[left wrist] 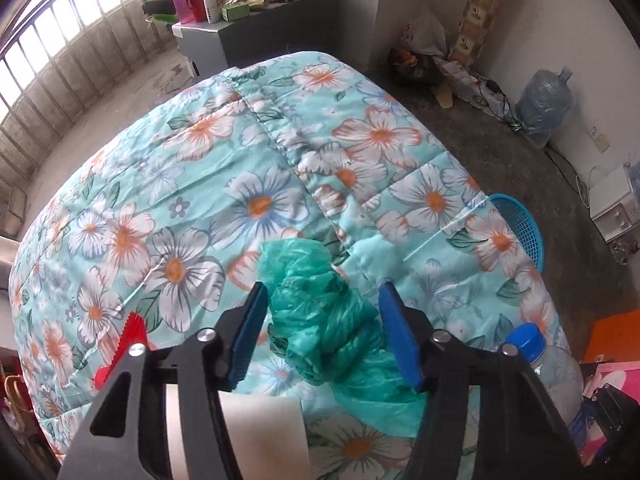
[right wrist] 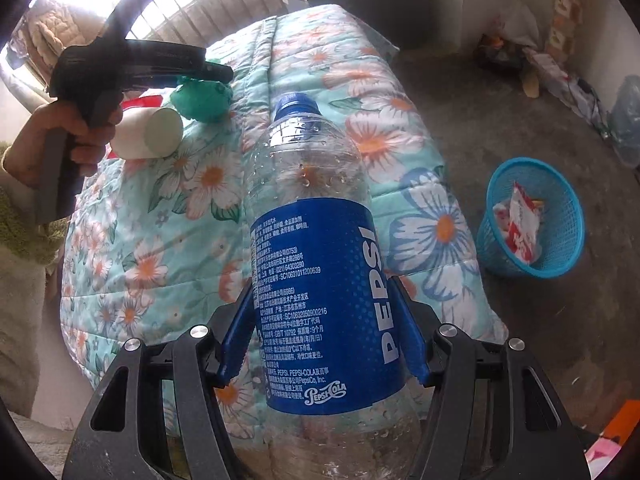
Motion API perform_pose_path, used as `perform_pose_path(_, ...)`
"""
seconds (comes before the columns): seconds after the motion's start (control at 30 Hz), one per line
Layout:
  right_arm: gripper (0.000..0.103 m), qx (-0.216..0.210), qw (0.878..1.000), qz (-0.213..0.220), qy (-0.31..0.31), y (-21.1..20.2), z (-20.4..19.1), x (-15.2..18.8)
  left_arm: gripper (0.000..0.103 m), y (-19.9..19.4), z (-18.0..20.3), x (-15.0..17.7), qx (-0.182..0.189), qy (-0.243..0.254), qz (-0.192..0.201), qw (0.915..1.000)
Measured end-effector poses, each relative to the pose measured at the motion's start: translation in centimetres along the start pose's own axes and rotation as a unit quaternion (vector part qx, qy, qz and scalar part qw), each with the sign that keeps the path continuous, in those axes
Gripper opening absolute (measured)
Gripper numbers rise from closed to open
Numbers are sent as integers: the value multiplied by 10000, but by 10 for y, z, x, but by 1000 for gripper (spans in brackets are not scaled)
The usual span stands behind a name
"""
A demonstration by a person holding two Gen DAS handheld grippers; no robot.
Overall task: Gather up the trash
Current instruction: 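Grasp the green plastic bag with the left tool while the right holds the bottle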
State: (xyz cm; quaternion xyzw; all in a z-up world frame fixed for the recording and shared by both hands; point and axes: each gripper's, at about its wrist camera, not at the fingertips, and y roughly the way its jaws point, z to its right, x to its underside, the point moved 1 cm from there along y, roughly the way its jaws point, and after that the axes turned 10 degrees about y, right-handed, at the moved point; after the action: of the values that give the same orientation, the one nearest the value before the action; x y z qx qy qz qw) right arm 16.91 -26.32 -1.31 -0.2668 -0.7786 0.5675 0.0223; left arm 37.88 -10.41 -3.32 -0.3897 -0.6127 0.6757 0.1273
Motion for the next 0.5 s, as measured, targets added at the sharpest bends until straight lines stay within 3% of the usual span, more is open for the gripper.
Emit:
perform_pose_path(0.13,59,-102,9999,-5,29,0,3,0,45,-11,15,-2,112,224,217,9995)
perform_pose_path(0.3,59,-156,9999,4,56,-1,5,-2,45,-52,51,15,174,807,609,9947)
perform_pose_path(0.5,59,-218,9997,-26,118,-2,6,-3,45,-103,85,67,825,1213,907,9850)
